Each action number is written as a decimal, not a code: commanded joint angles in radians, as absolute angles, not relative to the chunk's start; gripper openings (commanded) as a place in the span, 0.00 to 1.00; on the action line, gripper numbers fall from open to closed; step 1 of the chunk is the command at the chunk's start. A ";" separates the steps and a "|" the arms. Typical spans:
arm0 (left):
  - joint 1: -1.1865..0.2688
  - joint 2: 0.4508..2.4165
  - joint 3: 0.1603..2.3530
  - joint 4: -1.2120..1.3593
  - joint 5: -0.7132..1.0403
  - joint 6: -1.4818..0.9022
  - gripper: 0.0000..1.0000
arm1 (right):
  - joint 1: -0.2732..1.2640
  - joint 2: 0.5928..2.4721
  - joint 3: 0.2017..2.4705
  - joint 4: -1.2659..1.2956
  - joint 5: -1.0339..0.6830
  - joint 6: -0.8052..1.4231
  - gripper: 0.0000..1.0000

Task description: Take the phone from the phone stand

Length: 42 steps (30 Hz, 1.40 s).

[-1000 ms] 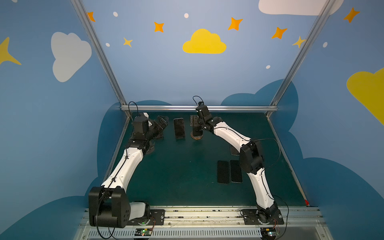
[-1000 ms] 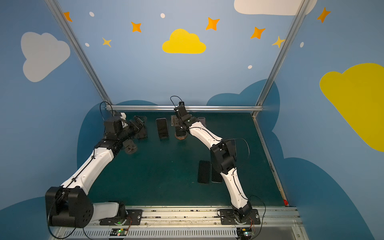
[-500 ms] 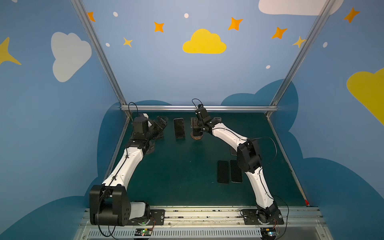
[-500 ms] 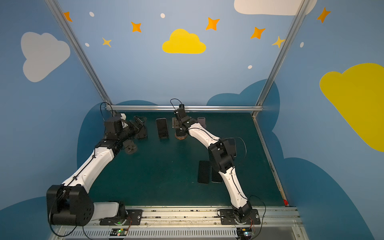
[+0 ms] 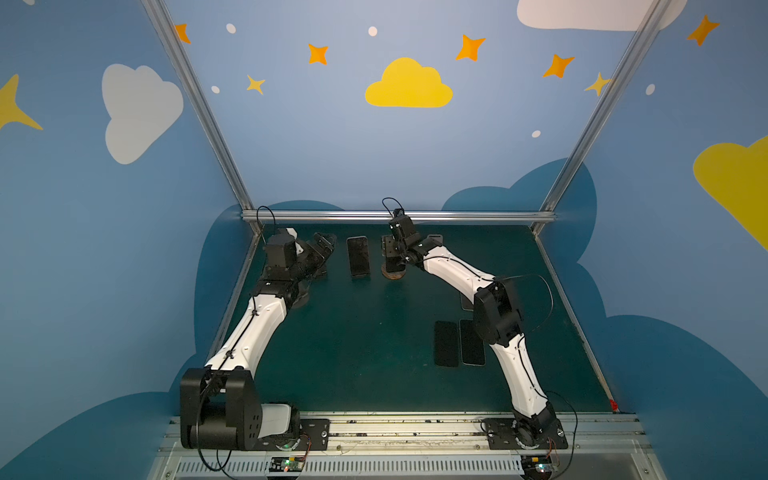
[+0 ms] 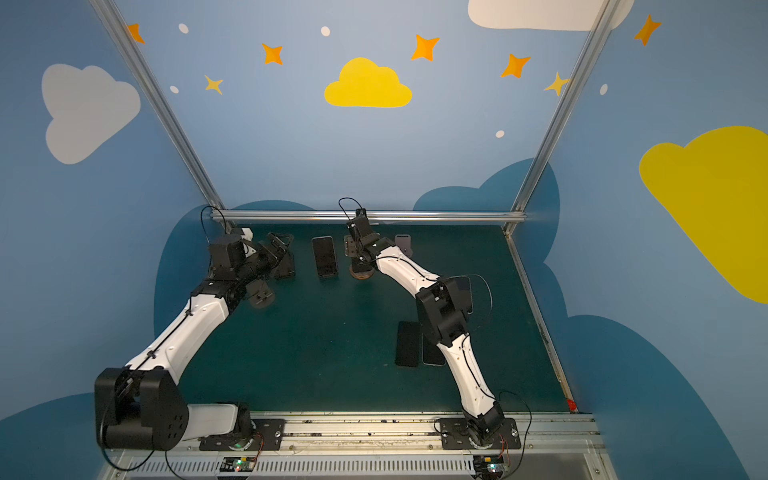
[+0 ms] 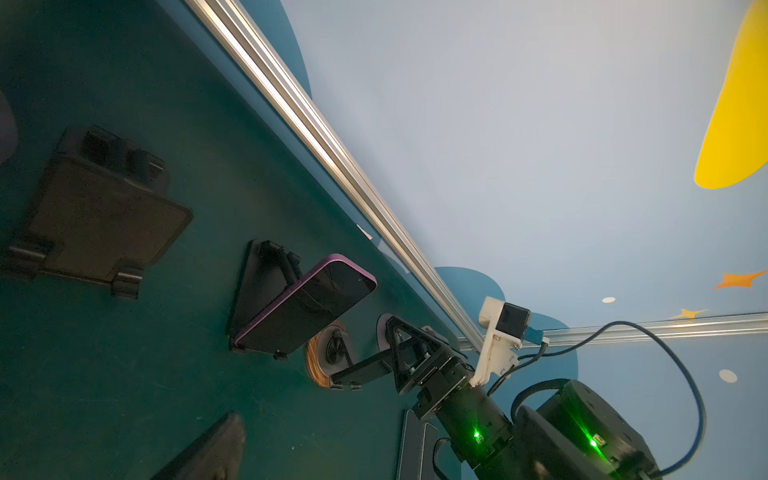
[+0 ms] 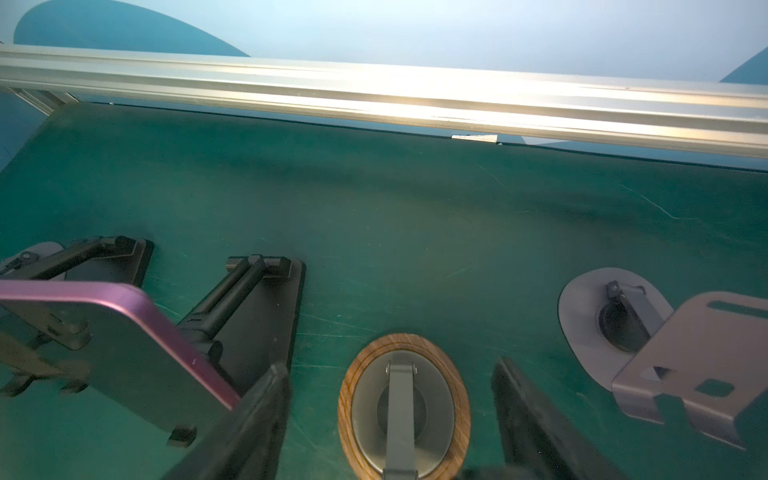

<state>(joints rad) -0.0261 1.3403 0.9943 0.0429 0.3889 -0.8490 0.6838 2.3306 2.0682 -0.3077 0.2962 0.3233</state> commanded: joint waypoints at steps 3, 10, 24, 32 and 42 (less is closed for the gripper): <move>-0.021 1.345 0.992 0.080 0.425 -0.865 1.00 | 0.694 2.232 2.057 -0.276 0.314 0.284 0.74; -0.021 1.349 0.991 0.087 0.433 -0.866 1.00 | 0.701 2.186 2.037 -0.273 0.303 0.275 0.73; -0.040 1.340 0.991 0.094 0.442 -0.856 1.00 | 0.715 2.050 1.903 -0.233 0.312 0.248 0.71; -0.105 1.311 0.985 0.070 0.386 -0.807 1.00 | 0.725 1.905 1.705 -0.167 0.320 0.253 0.69; -0.268 1.349 0.988 0.046 0.360 -0.785 1.00 | 0.730 1.745 1.501 -0.159 0.352 0.259 0.69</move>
<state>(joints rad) -0.2302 1.3312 0.9924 0.0597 0.3679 -0.8078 0.7238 1.8088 1.5291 -0.2096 0.3248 0.2565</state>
